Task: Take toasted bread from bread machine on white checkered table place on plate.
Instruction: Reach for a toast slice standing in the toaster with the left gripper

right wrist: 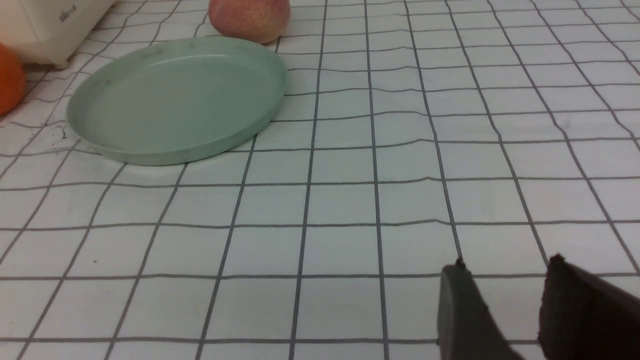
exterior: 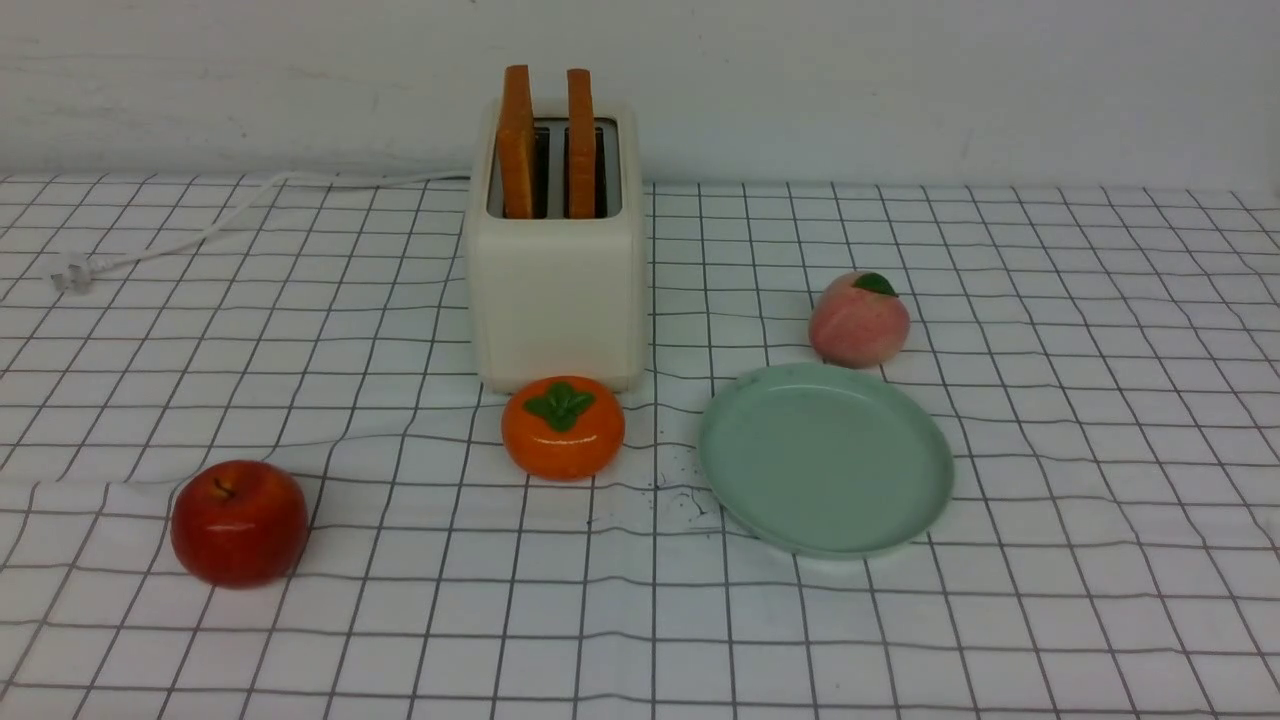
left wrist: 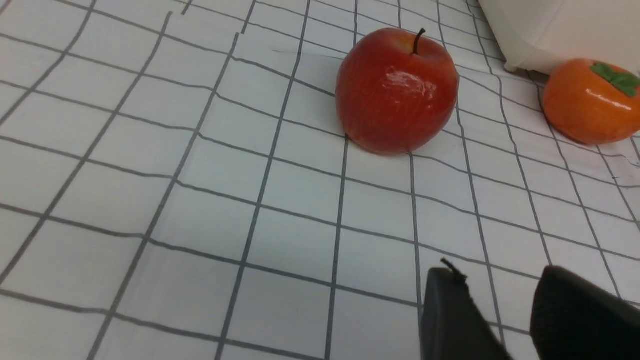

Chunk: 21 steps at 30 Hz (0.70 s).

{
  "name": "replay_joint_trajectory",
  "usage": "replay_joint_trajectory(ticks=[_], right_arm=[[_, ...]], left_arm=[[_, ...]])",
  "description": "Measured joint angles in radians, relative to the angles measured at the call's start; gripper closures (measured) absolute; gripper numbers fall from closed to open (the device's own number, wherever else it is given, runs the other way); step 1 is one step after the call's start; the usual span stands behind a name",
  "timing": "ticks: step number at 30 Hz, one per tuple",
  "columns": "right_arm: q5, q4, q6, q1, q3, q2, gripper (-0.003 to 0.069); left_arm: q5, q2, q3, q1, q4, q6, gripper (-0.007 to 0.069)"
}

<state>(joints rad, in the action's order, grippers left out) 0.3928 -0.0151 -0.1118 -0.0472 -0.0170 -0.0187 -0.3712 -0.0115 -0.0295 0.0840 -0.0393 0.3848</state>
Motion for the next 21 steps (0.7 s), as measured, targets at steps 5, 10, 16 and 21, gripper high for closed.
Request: replay_joint_trajectory(ticks=[5,10,16,21], right_arm=[[0.0,0.0,0.0,0.0,0.0,0.0,0.0418],[0.0,0.0,0.0,0.0,0.0,0.0,0.0418],[0.0,0.0,0.0,0.0,0.0,0.0,0.0418],[0.0,0.0,0.0,0.0,0.0,0.0,0.0418]], left_arm=[[0.108,0.0,0.0,0.0,0.107,0.003,0.0386],[0.201,0.0,0.0,0.0,0.159,0.003,0.0386],[0.241,0.0,0.0,0.0,0.17,0.003,0.0386],[0.315,0.0,0.0,0.0,0.245,0.026,0.0386]])
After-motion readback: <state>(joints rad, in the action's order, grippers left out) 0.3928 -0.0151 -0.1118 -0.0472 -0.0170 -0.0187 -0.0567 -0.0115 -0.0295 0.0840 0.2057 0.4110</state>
